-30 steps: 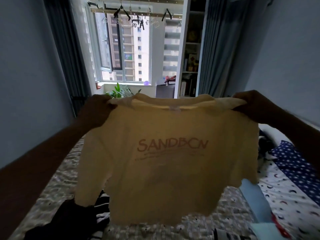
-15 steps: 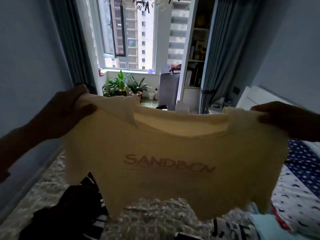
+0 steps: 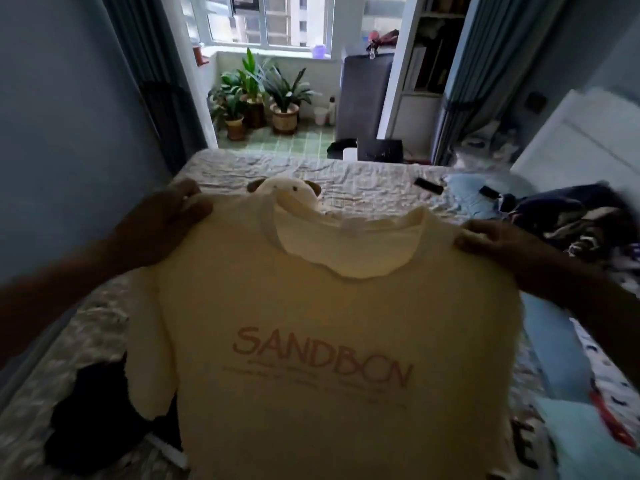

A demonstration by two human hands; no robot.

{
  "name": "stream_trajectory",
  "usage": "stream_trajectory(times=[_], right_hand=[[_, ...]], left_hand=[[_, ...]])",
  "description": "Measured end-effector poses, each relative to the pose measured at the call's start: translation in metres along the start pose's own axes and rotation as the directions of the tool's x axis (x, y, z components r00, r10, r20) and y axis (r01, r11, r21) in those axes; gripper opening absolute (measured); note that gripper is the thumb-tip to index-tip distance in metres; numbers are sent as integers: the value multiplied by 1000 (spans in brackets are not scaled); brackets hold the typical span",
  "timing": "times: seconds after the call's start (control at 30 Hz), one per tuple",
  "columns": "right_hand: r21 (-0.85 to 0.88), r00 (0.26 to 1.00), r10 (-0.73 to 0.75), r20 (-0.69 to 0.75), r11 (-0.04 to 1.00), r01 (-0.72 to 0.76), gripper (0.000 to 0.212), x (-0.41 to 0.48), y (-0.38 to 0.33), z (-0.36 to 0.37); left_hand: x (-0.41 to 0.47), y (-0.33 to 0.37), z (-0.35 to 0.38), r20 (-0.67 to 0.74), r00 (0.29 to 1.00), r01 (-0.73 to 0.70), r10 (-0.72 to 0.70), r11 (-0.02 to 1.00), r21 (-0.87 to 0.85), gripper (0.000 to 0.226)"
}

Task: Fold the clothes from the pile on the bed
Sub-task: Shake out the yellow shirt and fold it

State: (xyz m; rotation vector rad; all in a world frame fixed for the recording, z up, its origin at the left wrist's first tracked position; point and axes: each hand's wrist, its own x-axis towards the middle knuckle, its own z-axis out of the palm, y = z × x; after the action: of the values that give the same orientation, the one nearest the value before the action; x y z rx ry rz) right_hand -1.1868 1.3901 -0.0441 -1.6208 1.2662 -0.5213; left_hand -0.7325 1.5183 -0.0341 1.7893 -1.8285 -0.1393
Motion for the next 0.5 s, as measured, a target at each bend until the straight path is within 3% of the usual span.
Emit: stream_trajectory(times=[0.07,0.13,0.2,0.33,0.5], right_hand=[[-80,994,71,86,995,-64,24,37,54,38],[-244,979,172,107,959,-142,14,84,128,82],[-298,964,235,122,935,-190,19,133,202,124],[-359,955,285,85,903,-238,23,226,308,177],[-435,979,204,1,882,-183,21,330,395,213]], left_hand=[[-6,-56,81,80,994,72,-73,997,13,41],[-15,-109,164,177,978,110,-114,993,31,33],[-23,-153,241,250,953,166,-173,985,50,27],[-15,-232,373,258,929,230,-267,959,166,35],[21,-292,498,215,917,252,-337,904,345,36]])
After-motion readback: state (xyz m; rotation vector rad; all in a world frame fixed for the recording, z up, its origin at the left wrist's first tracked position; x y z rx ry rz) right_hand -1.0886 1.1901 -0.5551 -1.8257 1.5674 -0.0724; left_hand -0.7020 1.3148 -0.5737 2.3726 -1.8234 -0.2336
